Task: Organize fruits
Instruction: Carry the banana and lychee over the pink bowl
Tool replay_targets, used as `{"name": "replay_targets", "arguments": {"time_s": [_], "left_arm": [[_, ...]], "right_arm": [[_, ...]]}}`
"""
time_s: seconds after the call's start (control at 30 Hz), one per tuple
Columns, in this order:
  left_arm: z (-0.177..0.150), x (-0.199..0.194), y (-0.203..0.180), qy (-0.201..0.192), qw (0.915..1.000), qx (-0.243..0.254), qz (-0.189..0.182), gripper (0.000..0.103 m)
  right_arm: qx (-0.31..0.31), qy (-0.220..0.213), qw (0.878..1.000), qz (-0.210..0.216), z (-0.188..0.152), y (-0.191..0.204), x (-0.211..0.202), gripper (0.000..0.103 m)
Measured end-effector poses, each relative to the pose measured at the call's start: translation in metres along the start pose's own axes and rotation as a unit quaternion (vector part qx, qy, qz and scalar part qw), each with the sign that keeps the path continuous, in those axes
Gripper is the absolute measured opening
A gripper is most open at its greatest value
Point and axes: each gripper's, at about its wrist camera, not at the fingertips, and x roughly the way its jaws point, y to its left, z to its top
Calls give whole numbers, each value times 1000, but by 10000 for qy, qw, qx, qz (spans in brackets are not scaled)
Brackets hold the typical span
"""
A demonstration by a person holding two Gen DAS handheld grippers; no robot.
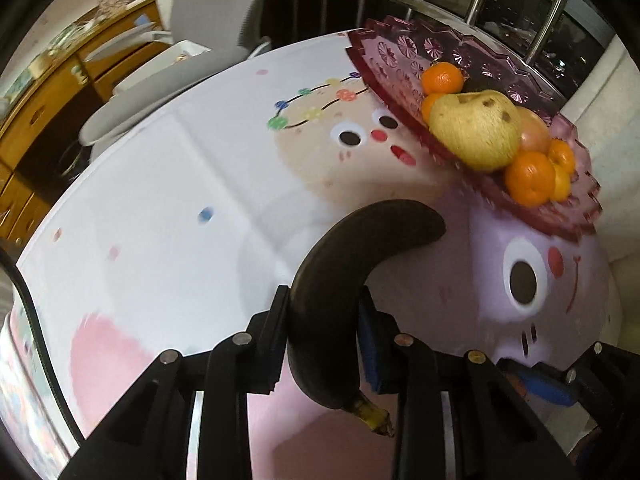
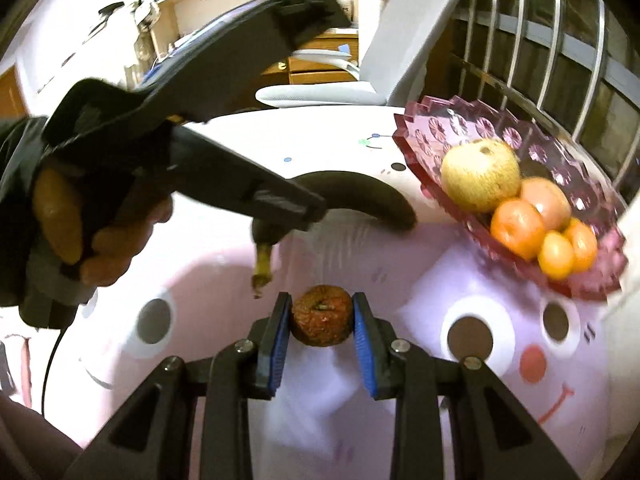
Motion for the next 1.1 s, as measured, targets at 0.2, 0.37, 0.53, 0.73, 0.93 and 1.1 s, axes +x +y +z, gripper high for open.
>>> {"name": "replay_targets", "arguments": {"time_s": [0.2, 0.37, 0.53, 0.73, 0.93, 1.1], "left_arm": [[-41, -43, 9, -7, 9992, -358, -176, 30], [-66, -77, 12, -106, 9973, -651, -337, 29], [-72, -111, 11, -268, 9957, -797, -396, 29], [-61, -143, 4, -587, 9931, -880, -497, 29], [-27, -153, -13, -906, 9905, -980, -345, 29], [12, -145, -33, -1082, 9856, -1295, -51, 29]], "right_arm": [[452, 4, 9990, -26, -12, 6, -22, 30], [828, -67, 9965, -121, -18, 6, -47, 30], [1110, -200, 9931, -307, -15, -11, -73, 30], [1168, -349, 9912, -525, -2, -39, -96, 30], [996, -465, 9928, -485, 16, -76, -110, 30], [729, -314, 9968, -127, 32, -110, -99, 30]]}}
